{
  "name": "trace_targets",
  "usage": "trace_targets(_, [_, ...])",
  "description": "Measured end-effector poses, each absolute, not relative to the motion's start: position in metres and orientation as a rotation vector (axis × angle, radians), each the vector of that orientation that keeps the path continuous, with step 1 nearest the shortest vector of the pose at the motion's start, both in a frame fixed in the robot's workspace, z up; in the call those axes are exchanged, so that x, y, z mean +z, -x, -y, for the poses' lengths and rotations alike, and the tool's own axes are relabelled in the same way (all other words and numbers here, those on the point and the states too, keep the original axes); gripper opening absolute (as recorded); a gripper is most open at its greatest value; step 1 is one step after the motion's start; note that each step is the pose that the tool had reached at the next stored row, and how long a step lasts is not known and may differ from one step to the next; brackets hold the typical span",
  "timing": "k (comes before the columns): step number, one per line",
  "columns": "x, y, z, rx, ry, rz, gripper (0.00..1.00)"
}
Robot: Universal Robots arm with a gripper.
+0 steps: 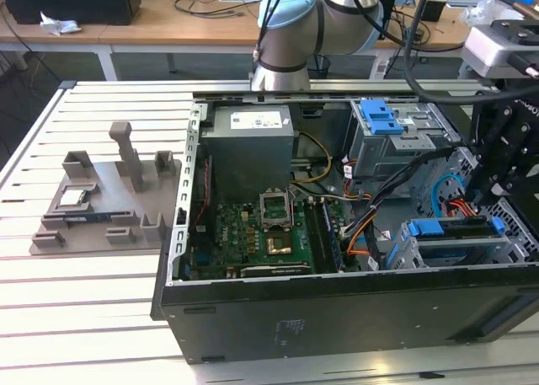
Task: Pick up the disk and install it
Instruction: 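Insert the second disk wire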
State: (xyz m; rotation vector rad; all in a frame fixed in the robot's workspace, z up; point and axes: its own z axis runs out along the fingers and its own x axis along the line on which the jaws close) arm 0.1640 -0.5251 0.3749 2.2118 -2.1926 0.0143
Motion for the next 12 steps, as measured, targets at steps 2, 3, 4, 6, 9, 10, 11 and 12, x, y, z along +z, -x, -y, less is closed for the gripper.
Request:
trace_targets(2, [0.3748, -0.1638, 0.5251, 0.013, -2.212, 2.193, 0.30])
trace_targets(3, [0.3748, -0.1638, 0.5251, 0.013, -2.212, 2.193, 0.30])
trace_targets(4, [0.3748, -0.1638, 0.5252, 0.013, -2.212, 2.193, 0.30])
trace_targets(6, [0.3748, -0.1638, 0.5251, 0.013, -2.212, 2.193, 0.29])
trace_targets(9, [0.3747, -0.1638, 0.5251, 0.013, -2.212, 2.193, 0.11])
trace_targets(10, [0.3748, -0.1638, 0.5251, 0.013, -2.212, 2.193, 0.10])
trace_targets(11, [0.3748, -0.1638, 0.5251, 0.013, -2.212, 2.193, 0.10])
trace_targets(12, [0.3747, -0.1638, 0.5251, 0.013, -2.212, 2.193, 0.10])
